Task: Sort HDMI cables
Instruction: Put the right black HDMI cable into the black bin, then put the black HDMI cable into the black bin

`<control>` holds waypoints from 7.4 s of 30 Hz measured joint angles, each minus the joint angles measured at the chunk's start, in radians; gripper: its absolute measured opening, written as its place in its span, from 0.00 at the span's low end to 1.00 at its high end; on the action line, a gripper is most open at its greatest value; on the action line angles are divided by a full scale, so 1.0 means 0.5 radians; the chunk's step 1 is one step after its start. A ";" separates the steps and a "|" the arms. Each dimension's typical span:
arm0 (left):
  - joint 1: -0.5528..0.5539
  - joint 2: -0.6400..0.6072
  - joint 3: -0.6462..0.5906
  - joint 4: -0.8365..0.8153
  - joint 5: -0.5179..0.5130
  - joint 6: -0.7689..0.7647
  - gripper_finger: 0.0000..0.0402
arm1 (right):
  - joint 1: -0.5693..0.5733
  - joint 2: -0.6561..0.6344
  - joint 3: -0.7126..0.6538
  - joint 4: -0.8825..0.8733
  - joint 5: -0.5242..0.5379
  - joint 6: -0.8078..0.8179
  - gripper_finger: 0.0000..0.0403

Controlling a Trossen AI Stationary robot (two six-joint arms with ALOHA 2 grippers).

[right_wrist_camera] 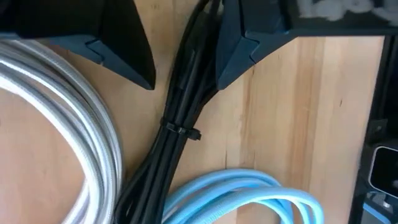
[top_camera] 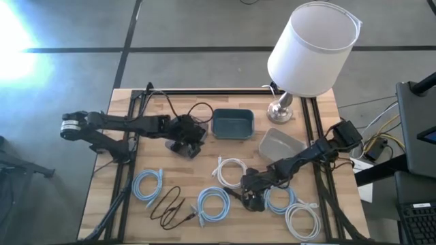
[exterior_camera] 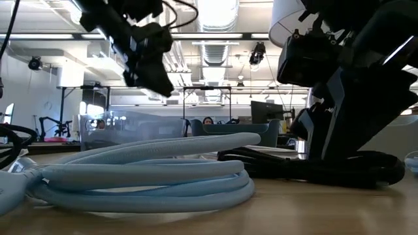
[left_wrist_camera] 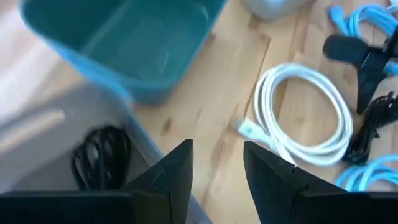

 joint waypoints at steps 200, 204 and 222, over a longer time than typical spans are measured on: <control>-1.221 -0.045 0.125 -0.495 -0.038 -1.654 0.39 | -0.475 -0.601 0.610 -1.316 1.517 -1.043 0.14; -1.290 -0.006 0.125 -0.589 -0.057 -1.782 0.39 | -0.475 -0.601 0.611 -1.273 1.516 -1.074 0.14; -1.312 0.495 0.122 -0.579 0.477 -1.880 0.39 | -0.479 -0.601 0.617 -1.242 1.516 -1.071 0.14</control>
